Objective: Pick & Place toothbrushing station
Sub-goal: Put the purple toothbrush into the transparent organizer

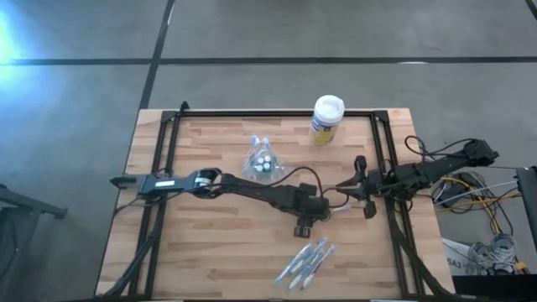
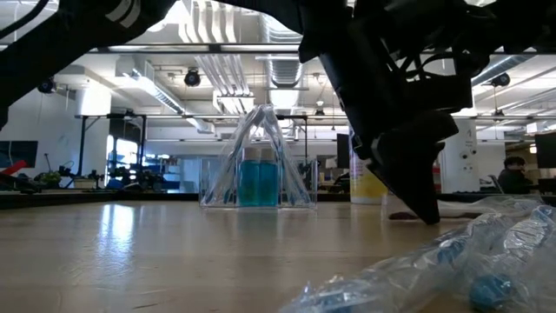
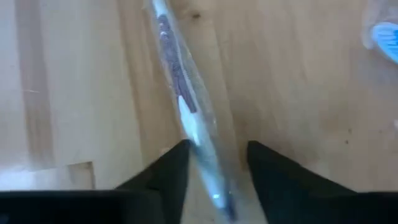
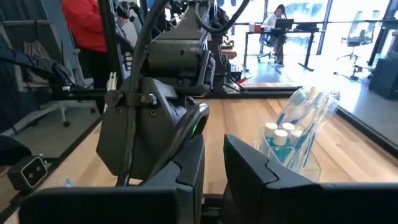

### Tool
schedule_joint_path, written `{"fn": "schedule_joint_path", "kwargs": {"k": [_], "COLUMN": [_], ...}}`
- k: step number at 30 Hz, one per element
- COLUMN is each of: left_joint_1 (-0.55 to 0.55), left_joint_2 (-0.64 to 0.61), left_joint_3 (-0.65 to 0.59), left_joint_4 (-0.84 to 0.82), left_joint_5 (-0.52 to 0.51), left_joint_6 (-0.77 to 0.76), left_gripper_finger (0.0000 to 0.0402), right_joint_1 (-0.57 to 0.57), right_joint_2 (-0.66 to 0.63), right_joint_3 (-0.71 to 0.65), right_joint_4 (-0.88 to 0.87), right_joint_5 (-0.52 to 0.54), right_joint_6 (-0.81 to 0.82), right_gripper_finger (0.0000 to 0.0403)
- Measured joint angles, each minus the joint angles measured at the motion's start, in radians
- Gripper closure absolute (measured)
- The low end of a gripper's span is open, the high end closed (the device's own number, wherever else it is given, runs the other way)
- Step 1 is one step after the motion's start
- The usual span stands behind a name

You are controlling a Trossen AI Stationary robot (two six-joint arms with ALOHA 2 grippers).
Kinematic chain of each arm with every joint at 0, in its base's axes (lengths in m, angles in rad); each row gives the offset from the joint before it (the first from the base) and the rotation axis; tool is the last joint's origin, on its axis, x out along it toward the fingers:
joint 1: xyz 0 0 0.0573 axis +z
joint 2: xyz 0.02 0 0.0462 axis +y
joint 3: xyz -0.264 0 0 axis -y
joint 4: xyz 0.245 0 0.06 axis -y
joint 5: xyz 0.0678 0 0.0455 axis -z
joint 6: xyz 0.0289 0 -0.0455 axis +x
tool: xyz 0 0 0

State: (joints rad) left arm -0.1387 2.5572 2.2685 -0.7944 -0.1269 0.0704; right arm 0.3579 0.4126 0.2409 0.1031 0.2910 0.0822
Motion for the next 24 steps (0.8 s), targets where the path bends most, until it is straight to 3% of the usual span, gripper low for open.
{"fn": "schedule_joint_path", "kwargs": {"k": [5,7,12,18,24], "left_joint_1": [0.0,-0.001,-0.003,-0.035,-0.083], "left_joint_2": [0.001,0.0,-0.005,-0.06,-0.209], "left_joint_3": [-0.004,-0.01,-0.01,-0.026,-0.177], "left_joint_4": [-0.001,0.0,-0.011,-0.113,-0.113], "left_joint_5": [0.02,0.015,0.004,-0.04,-0.211], "left_joint_6": [0.02,0.035,0.034,0.045,0.059], "left_gripper_finger": [0.0352,0.0382,0.037,0.0383,0.0383], "right_joint_1": [0.0,0.0,0.0,0.0,0.0], "right_joint_2": [0.001,0.001,0.0,0.0,0.0], "right_joint_3": [0.0,0.0,0.0,0.0,0.0], "right_joint_4": [0.0,-0.002,-0.016,-0.018,-0.017], "right_joint_5": [-0.001,-0.003,-0.003,-0.004,-0.003], "right_joint_6": [-0.015,-0.022,-0.032,-0.041,-0.038], "right_gripper_finger": [0.0344,0.0344,0.0344,0.0344,0.0344]}}
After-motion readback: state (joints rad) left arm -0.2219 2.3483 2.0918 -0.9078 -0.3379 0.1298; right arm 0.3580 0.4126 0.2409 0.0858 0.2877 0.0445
